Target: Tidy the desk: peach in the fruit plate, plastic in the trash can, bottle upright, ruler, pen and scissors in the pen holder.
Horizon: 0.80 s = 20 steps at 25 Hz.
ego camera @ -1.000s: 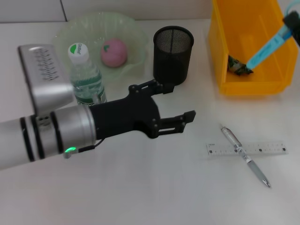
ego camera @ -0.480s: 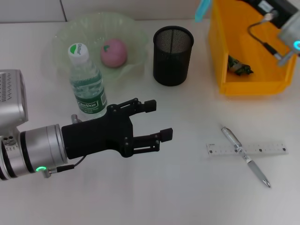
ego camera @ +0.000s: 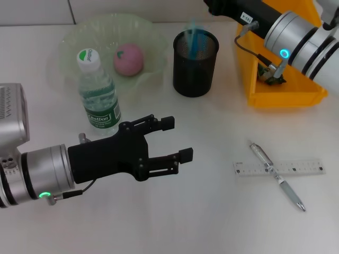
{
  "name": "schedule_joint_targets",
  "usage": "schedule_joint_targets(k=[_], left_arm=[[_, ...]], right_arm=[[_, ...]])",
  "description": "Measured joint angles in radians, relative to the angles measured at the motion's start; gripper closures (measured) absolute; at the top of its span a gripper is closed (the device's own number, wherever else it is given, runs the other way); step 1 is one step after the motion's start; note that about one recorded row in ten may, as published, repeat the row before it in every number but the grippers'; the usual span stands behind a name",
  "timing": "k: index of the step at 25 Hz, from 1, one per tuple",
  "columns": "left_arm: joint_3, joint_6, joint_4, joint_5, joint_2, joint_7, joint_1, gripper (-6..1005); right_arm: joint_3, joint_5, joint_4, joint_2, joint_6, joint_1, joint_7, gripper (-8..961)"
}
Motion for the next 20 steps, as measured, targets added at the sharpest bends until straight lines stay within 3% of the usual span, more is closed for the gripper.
schedule_joint_targets(k=[4, 8, 14, 20], left_arm=[[-0.002, 0.007, -0.003, 0.000, 0.000, 0.002, 0.000, 158], [-0.013, 0.024, -0.003, 0.000, 0.000, 0.003, 0.001, 159], [-0.047, 0.037, -0.009, 0.002, 0.001, 0.004, -0.013, 159], [-0.049, 0.038, -0.013, 0.003, 0.002, 0.007, -0.020, 158]], right_arm=[[0.008, 0.002, 0.007, 0.001, 0.008, -0.005, -0.001, 740], [0.007, 0.002, 0.006, 0.000, -0.030, -0.015, 0.027, 547], [-0.005, -0.005, -0.085, -0.008, -0.239, -0.089, 0.171, 412], [-0.080, -0.003, -0.270, -0.016, -0.455, -0.155, 0.370, 403]])
